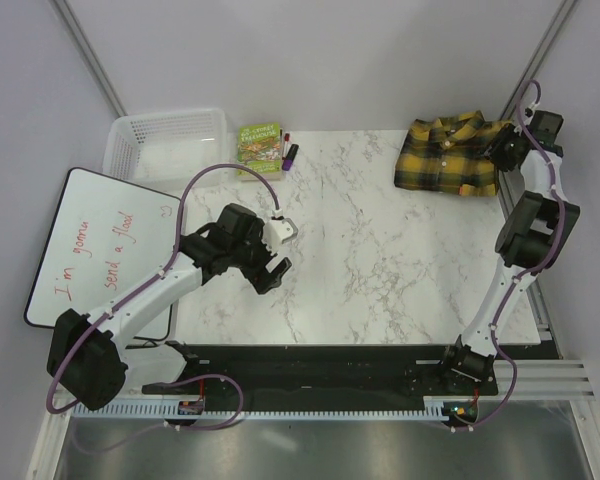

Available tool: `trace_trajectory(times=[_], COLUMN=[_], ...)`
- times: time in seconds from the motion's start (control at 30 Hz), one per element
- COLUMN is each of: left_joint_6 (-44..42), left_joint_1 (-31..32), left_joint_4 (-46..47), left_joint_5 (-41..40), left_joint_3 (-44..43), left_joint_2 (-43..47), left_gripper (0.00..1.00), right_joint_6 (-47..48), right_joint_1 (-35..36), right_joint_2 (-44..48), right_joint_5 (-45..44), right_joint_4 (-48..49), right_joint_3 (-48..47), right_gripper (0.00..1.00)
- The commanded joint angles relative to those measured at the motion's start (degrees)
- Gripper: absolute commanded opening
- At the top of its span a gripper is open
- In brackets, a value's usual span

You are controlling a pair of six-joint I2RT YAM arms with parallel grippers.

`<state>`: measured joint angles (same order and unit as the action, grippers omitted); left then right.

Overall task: Fold and stack the long sleeve shirts
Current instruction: Neatly place the folded shirt to the corner

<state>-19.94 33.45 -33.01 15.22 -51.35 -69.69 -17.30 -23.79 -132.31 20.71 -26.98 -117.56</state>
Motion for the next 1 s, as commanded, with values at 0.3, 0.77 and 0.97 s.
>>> trace_trajectory(times=[0.3, 0.77, 0.97], left_joint_6=[7.3, 12.7, 12.9], left_joint_1=[-3.5, -10.9, -20.0], left_joint_4=[-3.2, -2.5, -5.6], left_joint_5=[8.1, 17.6, 24.1], left_joint_3=[-2.8, -4.8, -9.1], left_joint_2=[1.6, 1.1, -1.5], left_gripper=[0.99, 0.99, 0.99], right_joint_6=[20.9, 25.2, 28.8], right_joint_1=[-0.2, -0.3, -0.2], right_joint_2=[7.6, 11.3, 20.5], right_joint_5=[-13.2, 2.2, 9.2], right_joint_4=[0.9, -15.0, -17.7], right_joint_3=[0.6, 4.2, 15.3], right_gripper=[0.89, 0.82, 0.82])
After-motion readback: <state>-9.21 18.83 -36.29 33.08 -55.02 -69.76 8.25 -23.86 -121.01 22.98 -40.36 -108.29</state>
